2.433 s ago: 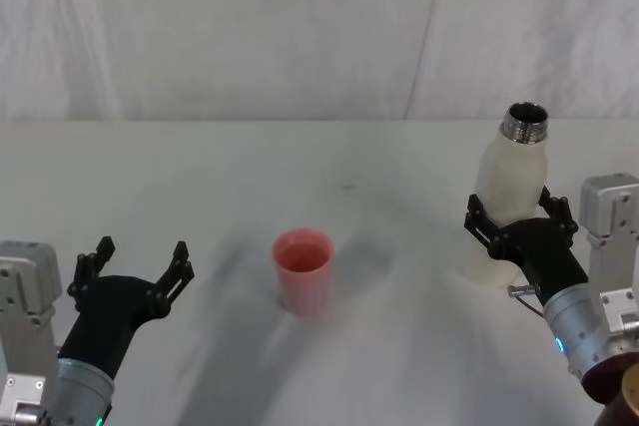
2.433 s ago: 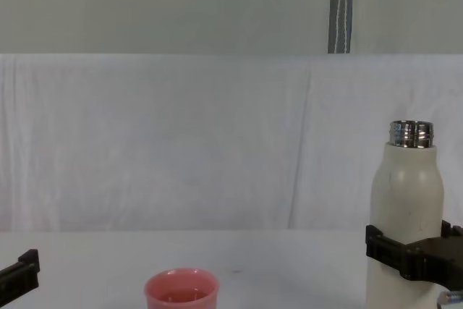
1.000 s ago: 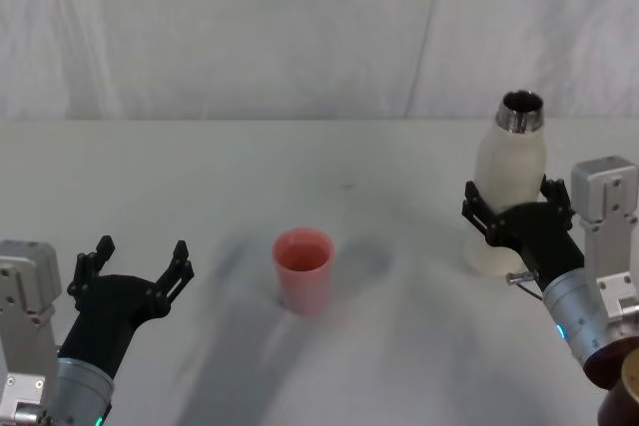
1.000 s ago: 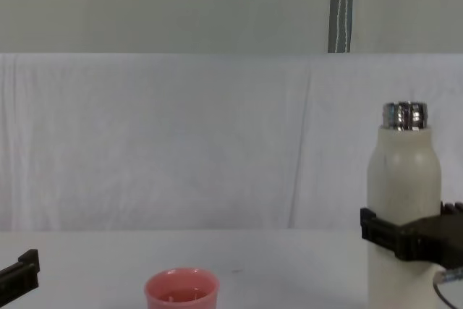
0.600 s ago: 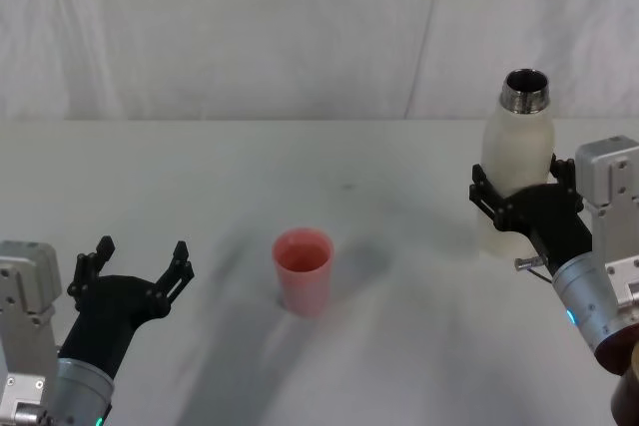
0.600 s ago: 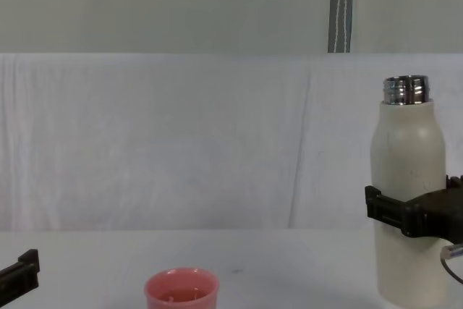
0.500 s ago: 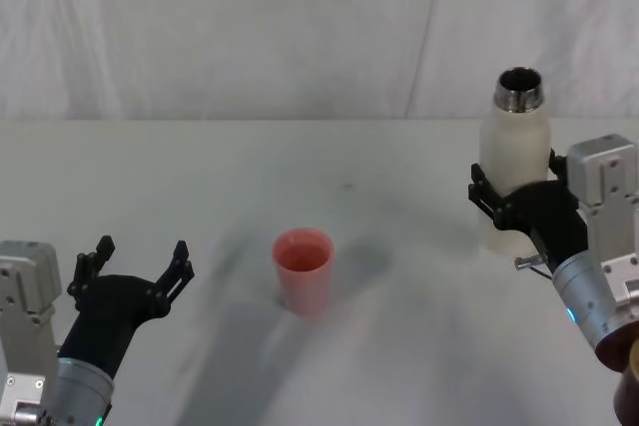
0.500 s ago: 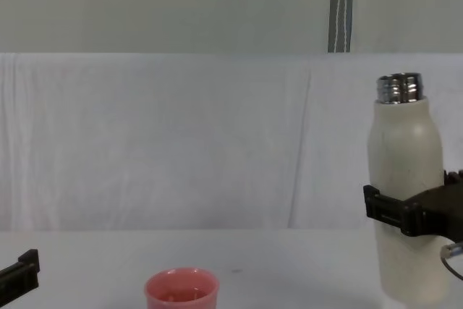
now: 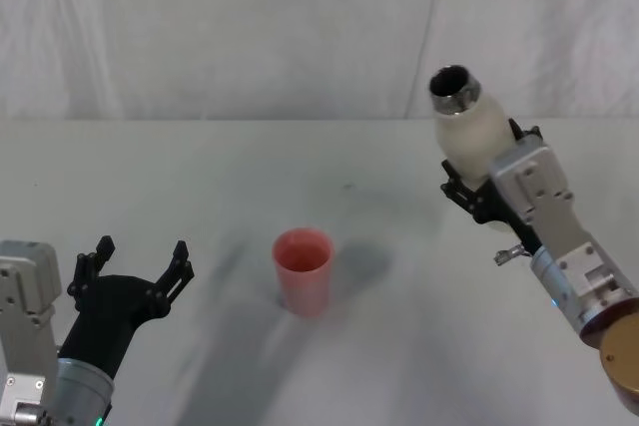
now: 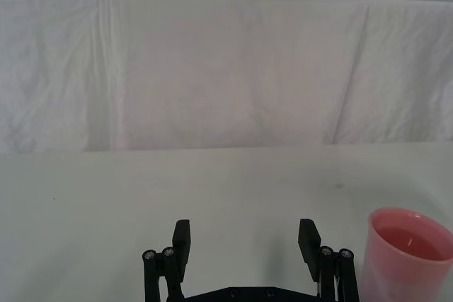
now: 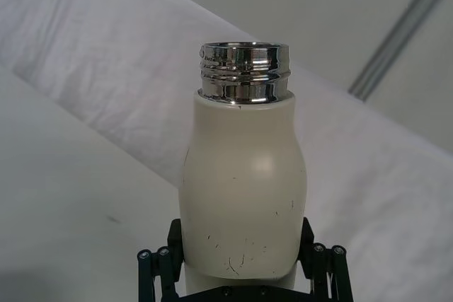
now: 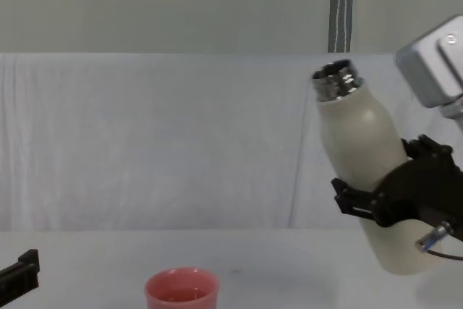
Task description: Grasp the thermos with one hand and pour water into the cup lid.
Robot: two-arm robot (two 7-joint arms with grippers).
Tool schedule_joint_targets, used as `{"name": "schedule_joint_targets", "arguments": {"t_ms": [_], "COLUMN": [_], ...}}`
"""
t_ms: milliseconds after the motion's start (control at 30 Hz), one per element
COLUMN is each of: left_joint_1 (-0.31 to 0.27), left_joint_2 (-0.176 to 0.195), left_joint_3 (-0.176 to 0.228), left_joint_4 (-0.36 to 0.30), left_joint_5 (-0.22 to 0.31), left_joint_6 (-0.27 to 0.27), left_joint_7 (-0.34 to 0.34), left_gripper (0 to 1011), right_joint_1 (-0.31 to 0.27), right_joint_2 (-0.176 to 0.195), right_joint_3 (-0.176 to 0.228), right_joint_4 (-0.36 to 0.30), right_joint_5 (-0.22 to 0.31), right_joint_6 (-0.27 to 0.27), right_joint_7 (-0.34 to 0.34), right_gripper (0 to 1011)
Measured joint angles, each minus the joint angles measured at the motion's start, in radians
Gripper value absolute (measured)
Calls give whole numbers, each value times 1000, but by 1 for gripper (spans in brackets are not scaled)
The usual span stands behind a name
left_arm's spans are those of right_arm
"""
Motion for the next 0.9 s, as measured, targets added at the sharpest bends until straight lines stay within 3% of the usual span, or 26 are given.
{"name": "schedule_joint_targets", "arguments": {"t_ms": [500,900], "left_joint_1": [0,0], "left_joint_2": [0,0], "left_joint_3": [0,0], "left_joint_4": [0,0], "left_joint_5": [0,0], "left_joint_6": [0,0], "left_joint_7": [0,0], "left_gripper": [1001,1001], "right_joint_1": [42,54], "right_joint_2": [38,58], "right_joint_3": [-97,-161], "right_joint_4": [-1,10], "right_joint_5": [-194,-303], "right_joint_6": [-32,4], "right_joint_7": [-13,-1], "right_gripper": [951,951]}}
